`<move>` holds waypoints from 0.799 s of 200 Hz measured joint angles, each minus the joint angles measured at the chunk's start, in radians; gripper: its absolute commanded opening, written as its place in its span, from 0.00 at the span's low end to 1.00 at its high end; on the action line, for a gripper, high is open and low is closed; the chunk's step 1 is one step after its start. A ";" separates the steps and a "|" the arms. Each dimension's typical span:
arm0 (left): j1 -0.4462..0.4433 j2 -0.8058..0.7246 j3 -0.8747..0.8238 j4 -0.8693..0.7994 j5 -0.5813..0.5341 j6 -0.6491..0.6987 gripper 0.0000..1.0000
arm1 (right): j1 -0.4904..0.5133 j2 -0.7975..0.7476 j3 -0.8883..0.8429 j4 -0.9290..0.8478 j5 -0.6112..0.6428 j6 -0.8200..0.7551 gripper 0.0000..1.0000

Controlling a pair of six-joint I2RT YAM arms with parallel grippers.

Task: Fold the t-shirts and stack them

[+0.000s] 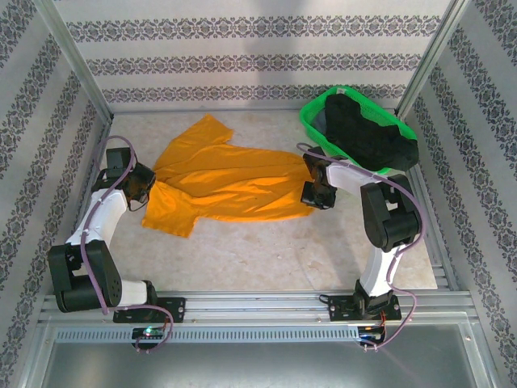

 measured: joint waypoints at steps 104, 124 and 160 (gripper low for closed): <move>-0.013 -0.001 0.021 0.075 0.084 -0.089 0.00 | -0.093 0.113 0.502 0.005 -0.040 -0.130 0.00; -0.018 -0.021 0.006 0.082 0.101 -0.106 0.00 | -0.092 0.161 0.512 0.001 -0.037 -0.143 0.00; -0.019 -0.098 0.004 0.080 0.111 -0.107 0.00 | -0.092 0.135 0.509 -0.007 -0.046 -0.148 0.00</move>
